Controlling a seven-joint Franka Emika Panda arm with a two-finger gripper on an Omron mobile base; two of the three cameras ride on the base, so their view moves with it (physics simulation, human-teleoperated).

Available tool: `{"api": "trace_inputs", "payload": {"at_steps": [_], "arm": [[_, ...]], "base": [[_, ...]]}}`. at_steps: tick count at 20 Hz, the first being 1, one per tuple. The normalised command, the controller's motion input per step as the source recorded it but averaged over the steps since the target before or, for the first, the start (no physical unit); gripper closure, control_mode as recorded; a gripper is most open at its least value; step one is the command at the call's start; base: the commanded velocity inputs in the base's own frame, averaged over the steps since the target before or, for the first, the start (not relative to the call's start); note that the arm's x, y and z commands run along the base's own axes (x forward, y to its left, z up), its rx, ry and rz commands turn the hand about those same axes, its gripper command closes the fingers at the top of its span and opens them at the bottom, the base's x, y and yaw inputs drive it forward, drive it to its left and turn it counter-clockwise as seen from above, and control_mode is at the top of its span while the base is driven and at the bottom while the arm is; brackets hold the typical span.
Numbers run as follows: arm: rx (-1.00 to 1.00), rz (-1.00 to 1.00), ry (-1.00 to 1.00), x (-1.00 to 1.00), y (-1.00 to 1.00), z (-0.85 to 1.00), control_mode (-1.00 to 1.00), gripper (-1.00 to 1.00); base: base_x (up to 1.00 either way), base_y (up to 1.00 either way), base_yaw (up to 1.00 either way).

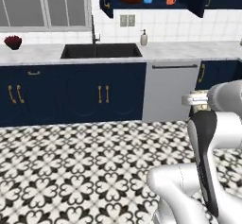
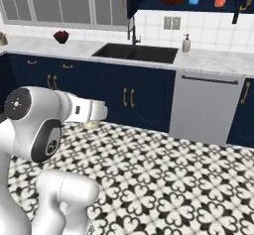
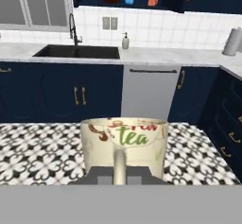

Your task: Gather all objects into one cabinet and sort the glasses and bowls to opposite sides.

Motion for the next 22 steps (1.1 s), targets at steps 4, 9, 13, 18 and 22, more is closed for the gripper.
{"api": "trace_inputs", "payload": {"at_steps": [4,9,13,18,22], "arm": [[0.0,0.0,0.0,0.0,0.0,0.0,1.0,1.0],[0.0,0.0,0.0,0.0,0.0,0.0,1.0,1.0],[0.0,0.0,0.0,0.0,0.0,0.0,1.0,1.0],[0.0,0.0,0.0,0.0,0.0,0.0,1.0,1.0],[0.0,0.0,0.0,0.0,0.0,0.0,1.0,1.0]], "base": [[1.0,-0.71,0.23],[0.97,-0.9,0.08],[0.9,-0.72,-0.02],[0.96,-0.05,-0.01],[0.86,0.0,-0.04]]}}
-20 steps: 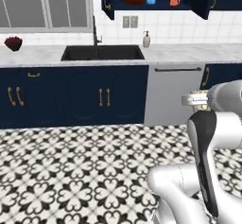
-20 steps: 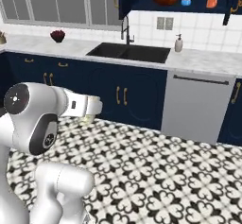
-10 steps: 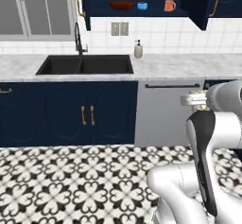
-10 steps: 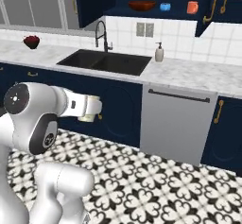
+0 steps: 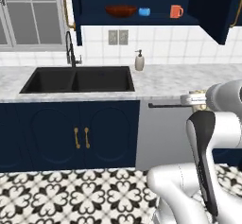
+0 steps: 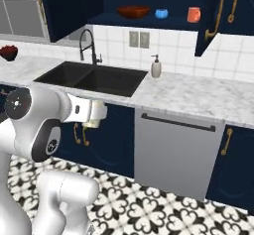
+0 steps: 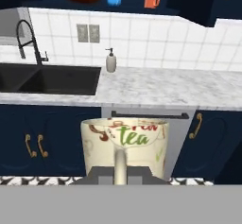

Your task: Gather all objects into one cabinet and sort the glasses and bowls to opposite sides.

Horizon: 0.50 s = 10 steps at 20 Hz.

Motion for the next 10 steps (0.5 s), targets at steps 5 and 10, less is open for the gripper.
{"api": "trace_inputs", "payload": {"at_steps": [5,10], "arm": [[0.0,0.0,0.0,0.0,0.0,0.0,1.0,1.0],[0.0,0.0,0.0,0.0,0.0,0.0,1.0,1.0]], "base": [[0.69,-0.1,-0.15],[0.69,0.0,-0.2]]}}
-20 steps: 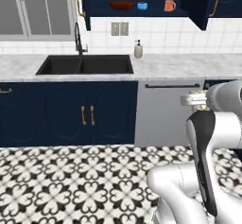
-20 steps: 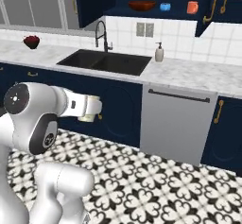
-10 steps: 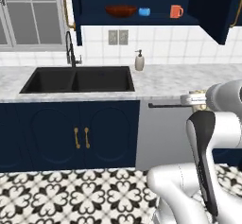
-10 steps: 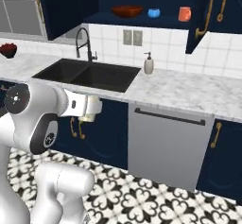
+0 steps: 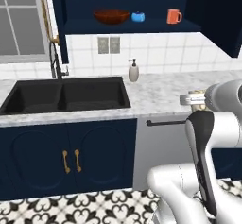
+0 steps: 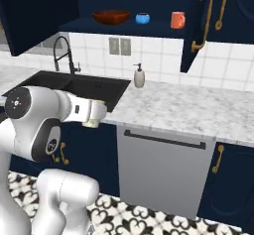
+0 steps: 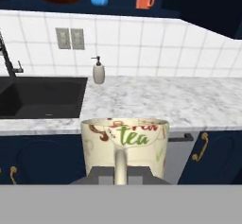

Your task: Gather all objects into one cabinet and sort the glasses and bowls to opposite sides.

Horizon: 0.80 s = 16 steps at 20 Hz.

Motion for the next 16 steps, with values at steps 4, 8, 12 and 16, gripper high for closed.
{"api": "trace_inputs", "payload": {"at_steps": [4,8,12,16], "arm": [[0.0,0.0,0.0,0.0,0.0,0.0,1.0,1.0],[0.0,0.0,0.0,0.0,0.0,0.0,1.0,1.0],[0.0,0.0,0.0,0.0,0.0,0.0,1.0,1.0],[0.0,0.0,0.0,0.0,0.0,0.0,1.0,1.0]], "base": [[0.55,0.0,-0.22],[0.61,0.13,-0.14],[0.77,0.08,-0.07],[0.6,0.0,0.0]]}}
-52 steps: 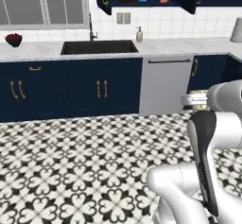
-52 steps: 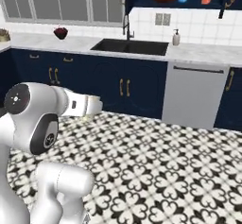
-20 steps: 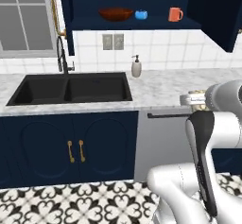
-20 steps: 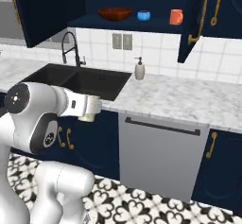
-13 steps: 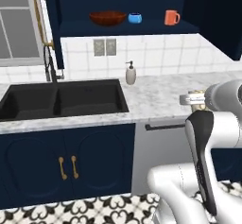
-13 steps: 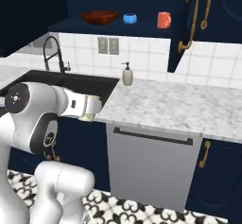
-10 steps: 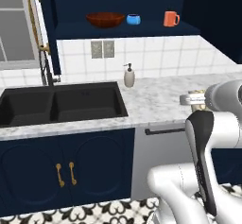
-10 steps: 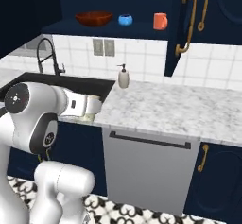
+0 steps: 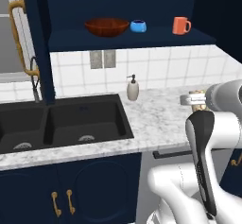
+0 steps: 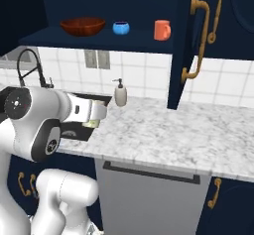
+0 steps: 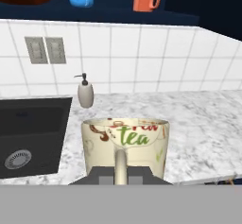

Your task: Gather all objects into one cabinet and sort the glasses and bowls to opposite sides.

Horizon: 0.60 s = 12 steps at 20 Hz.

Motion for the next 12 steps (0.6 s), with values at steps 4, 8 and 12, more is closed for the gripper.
{"api": "trace_inputs", "payload": {"at_steps": [4,8,12], "arm": [[0.0,0.0,0.0,0.0,0.0,0.0,1.0,1.0],[0.0,0.0,0.0,0.0,0.0,0.0,1.0,1.0],[0.0,0.0,0.0,0.0,0.0,0.0,1.0,1.0]], "base": [[0.47,0.0,-0.02],[0.19,-0.1,-0.16],[0.34,-0.06,-0.13]]}}
